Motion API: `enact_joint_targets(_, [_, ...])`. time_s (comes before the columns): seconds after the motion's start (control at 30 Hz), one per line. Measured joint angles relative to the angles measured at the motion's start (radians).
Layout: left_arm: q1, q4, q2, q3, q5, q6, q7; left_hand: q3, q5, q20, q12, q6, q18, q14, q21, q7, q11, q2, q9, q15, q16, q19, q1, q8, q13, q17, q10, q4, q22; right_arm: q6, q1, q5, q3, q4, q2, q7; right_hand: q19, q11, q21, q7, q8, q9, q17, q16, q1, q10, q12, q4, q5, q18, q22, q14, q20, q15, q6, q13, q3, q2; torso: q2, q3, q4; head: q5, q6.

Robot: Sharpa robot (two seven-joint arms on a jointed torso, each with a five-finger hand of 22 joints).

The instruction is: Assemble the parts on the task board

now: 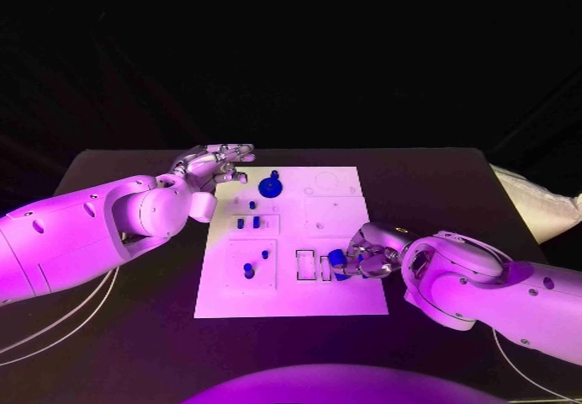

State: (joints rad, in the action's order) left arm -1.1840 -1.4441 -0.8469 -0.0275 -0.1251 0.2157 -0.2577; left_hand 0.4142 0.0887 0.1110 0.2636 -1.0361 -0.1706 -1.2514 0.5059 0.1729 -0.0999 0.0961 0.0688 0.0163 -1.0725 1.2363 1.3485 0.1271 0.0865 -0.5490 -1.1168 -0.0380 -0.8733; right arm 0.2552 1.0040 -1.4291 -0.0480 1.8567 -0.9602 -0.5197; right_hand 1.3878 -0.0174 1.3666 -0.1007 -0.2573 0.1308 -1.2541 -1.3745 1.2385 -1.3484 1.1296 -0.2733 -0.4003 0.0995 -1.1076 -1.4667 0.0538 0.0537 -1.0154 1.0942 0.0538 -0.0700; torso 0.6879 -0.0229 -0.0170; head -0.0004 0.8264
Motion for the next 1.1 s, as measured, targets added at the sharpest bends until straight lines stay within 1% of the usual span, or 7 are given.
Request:
enact_joint_targets(0.07, [0.000, 0.000, 0.000, 0.000, 0.000, 0.000, 0.001, 0.000, 0.000, 0.000, 0.000, 0.000, 0.000, 0.000, 0.000, 0.000, 0.000, 0.000, 0.000, 0.000, 0.000, 0.000, 0.000, 0.000, 0.000, 0.000, 0.000, 0.000, 0.000, 0.003, -0.001, -0.004, 0.001, -0.004, 0.004, -0.001, 0.000, 0.000, 0.000, -0.001, -0.003, 0.000, -0.003, -0.002, 0.000, 0.000, 0.000, -0.003, 0.000, 0.000, -0.001, 0.000, 0.000, 0.000, -0.002, 0.004, 0.003, 0.000, 0.000, 0.0000, 0.0001, 0.001, 0.000])
enact_joint_targets(0.2, [0.000, 0.000, -0.001, 0.000, 0.000, 0.000, 0.001, 0.003, 0.000, 0.000, 0.000, 0.000, 0.000, 0.000, 0.000, 0.000, 0.000, 0.000, 0.000, 0.000, 0.000, 0.000, 0.000, 0.000, 0.000, 0.000, 0.000, 0.003, 0.000, 0.014, -0.003, -0.009, 0.002, -0.007, 0.008, -0.004, 0.004, 0.000, 0.000, 0.000, -0.006, 0.003, -0.012, -0.009, 0.011, 0.000, 0.005, -0.006, -0.004, 0.000, -0.006, 0.000, -0.004, 0.000, -0.003, 0.014, 0.006, 0.011, 0.000, -0.0002, 0.0000, 0.002, 0.002])
enact_joint_targets(0.37, [0.000, 0.000, -0.001, 0.000, 0.000, 0.000, 0.002, 0.003, 0.000, 0.000, 0.000, 0.000, 0.000, 0.000, 0.000, 0.000, 0.000, 0.000, 0.000, 0.000, 0.000, 0.000, 0.000, 0.000, 0.000, 0.000, 0.000, 0.003, 0.000, 0.038, -0.006, -0.012, 0.000, -0.004, 0.005, -0.006, 0.007, 0.009, 0.005, 0.012, -0.014, 0.007, -0.024, -0.017, 0.033, -0.009, 0.024, -0.007, -0.026, 0.000, -0.014, 0.000, -0.007, 0.000, -0.015, 0.036, 0.007, 0.033, 0.000, -0.0003, -0.0002, 0.002, 0.003])
enact_joint_targets(0.57, [0.000, 0.000, -0.001, 0.000, 0.001, 0.000, 0.003, 0.003, 0.000, 0.000, 0.000, 0.000, 0.000, 0.000, 0.000, 0.000, 0.000, 0.000, 0.000, 0.000, 0.000, 0.000, 0.000, 0.000, 0.000, 0.000, 0.000, 0.003, 0.000, 0.077, -0.010, 0.001, -0.001, 0.024, -0.026, -0.010, 0.011, 0.015, 0.012, 0.014, -0.026, 0.012, -0.036, -0.026, 0.053, -0.021, 0.043, -0.007, -0.065, 0.000, -0.024, 0.000, -0.011, 0.008, -0.024, 0.063, 0.007, 0.052, -0.001, -0.0006, -0.0011, 0.001, 0.002])
enact_joint_targets(0.67, [0.000, 0.000, -0.001, 0.000, 0.001, 0.000, 0.004, 0.003, 0.000, 0.000, 0.000, 0.000, 0.000, 0.000, 0.000, 0.000, 0.000, 0.000, 0.000, 0.000, 0.000, 0.000, 0.000, 0.000, 0.000, 0.000, 0.000, 0.003, 0.000, 0.101, -0.004, 0.026, 0.002, 0.046, -0.042, -0.011, 0.011, 0.015, 0.012, 0.015, -0.029, 0.012, -0.038, -0.026, 0.056, -0.025, 0.043, -0.007, -0.082, 0.000, -0.025, 0.000, -0.011, 0.008, -0.025, 0.069, 0.007, 0.055, -0.002, -0.0006, -0.0013, 0.001, 0.001])
enact_joint_targets(0.83, [0.000, 0.000, 0.001, 0.000, 0.001, 0.000, 0.005, 0.003, 0.000, 0.000, 0.000, 0.000, 0.000, 0.000, 0.000, 0.000, 0.000, 0.000, 0.000, 0.000, 0.000, 0.000, 0.000, 0.000, 0.000, 0.000, 0.000, 0.003, 0.001, 0.138, 0.010, 0.083, 0.007, 0.071, -0.044, -0.007, 0.014, 0.015, 0.012, 0.016, -0.029, 0.012, -0.041, -0.030, 0.060, -0.028, 0.047, -0.006, -0.091, 0.000, -0.028, 0.000, -0.014, 0.008, -0.025, 0.075, 0.008, 0.059, -0.002, -0.0008, -0.0011, 0.001, 0.000])
enact_joint_targets(1.1, [0.001, 0.000, 0.002, 0.000, 0.001, 0.000, 0.006, 0.003, 0.000, 0.000, 0.000, 0.000, 0.000, 0.000, 0.000, 0.000, 0.000, 0.000, 0.000, 0.000, 0.000, 0.000, 0.000, 0.000, 0.000, 0.000, 0.000, 0.003, 0.001, 0.155, 0.014, 0.170, 0.006, 0.063, 0.002, -0.003, 0.014, 0.015, 0.012, 0.016, -0.029, 0.012, -0.041, -0.030, 0.063, -0.028, 0.047, -0.007, -0.092, 0.000, -0.028, 0.000, -0.014, 0.007, -0.025, 0.078, 0.010, 0.062, -0.001, -0.0017, -0.0001, 0.002, -0.003])
